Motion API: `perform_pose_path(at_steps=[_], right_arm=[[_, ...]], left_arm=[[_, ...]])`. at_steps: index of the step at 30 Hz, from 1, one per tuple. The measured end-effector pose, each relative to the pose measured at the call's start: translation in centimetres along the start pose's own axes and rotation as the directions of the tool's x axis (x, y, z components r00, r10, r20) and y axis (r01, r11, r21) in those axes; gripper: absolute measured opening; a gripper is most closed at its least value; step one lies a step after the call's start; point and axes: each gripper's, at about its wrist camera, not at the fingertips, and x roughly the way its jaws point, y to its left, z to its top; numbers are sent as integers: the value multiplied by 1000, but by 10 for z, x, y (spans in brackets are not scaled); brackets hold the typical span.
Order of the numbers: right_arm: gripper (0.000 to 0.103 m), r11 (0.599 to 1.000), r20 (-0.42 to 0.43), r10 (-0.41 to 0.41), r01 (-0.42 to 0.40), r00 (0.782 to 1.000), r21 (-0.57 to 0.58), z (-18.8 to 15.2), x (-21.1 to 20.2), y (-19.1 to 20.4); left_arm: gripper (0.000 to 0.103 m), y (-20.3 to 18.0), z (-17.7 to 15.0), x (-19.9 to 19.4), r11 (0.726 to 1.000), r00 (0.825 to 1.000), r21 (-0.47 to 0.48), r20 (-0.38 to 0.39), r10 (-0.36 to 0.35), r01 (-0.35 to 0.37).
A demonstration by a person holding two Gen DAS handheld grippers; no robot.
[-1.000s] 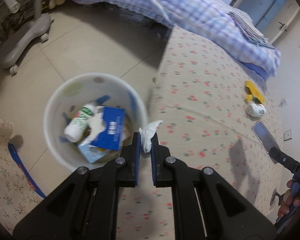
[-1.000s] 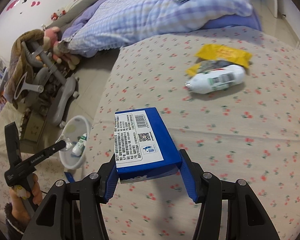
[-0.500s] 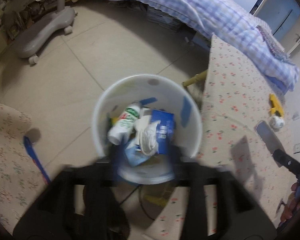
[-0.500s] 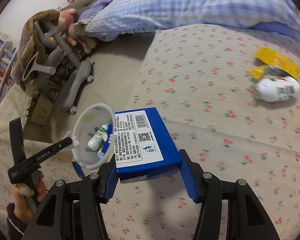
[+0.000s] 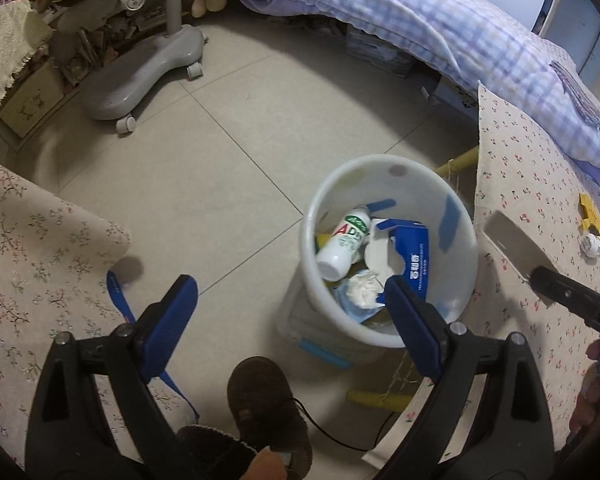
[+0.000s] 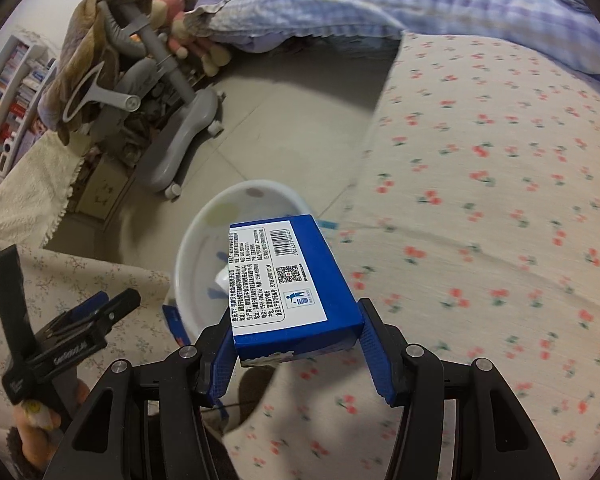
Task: Collect trash
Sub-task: 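Carry both items over the white bin and open both tools to drop them, then grasp the white AD bottle with the right tool while the left tool grasps the yellow snack wrapper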
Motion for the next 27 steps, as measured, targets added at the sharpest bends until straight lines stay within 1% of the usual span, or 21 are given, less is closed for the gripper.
perform_pose_path(at_steps=[3, 5, 7, 8, 9, 10, 11, 14, 20, 27], right_arm=[[57, 1000, -7, 26, -26, 1000, -6, 2, 12, 10], [57, 999, -10, 28, -28, 1000, -16, 2, 17, 15], [58, 999, -6, 40, -40, 999, -28, 2, 21, 19], [60, 998, -3, 48, -48, 999, -30, 2, 21, 21], [67, 997, -4, 64, -64, 998, -33, 4, 21, 21], [71, 997, -5, 68, -68, 998, -32, 5, 20, 21], [75, 997, 1, 66, -66, 998, -34, 5, 18, 22], [75, 998, 23, 48, -46, 999, -49, 5, 11, 23], [75, 999, 47, 34, -34, 998, -11, 3, -7, 5], [75, 999, 80, -41, 39, 996, 30, 0, -33, -24]], left_arm=[[95, 8, -1, 0, 1000, 1000, -11, -2, 6, -6], [95, 12, -1, 0, 1000, 1000, -21, -6, 5, -5], [95, 15, -2, -1, 1000, 1000, -24, -8, -6, 5], [95, 15, -2, -1, 1000, 1000, -26, -9, -12, 12], [95, 15, -3, -2, 1000, 1000, -26, -8, -16, 15], [95, 15, -3, -3, 1000, 1000, -25, -8, -15, 15], [95, 15, -3, -3, 1000, 1000, -22, -7, -14, 14], [95, 11, -4, -6, 1000, 1000, -16, -3, -23, 23], [95, 0, -5, -11, 999, 999, -1, 5, -47, 47], [95, -21, -4, -13, 997, 997, 24, 1, -78, 78]])
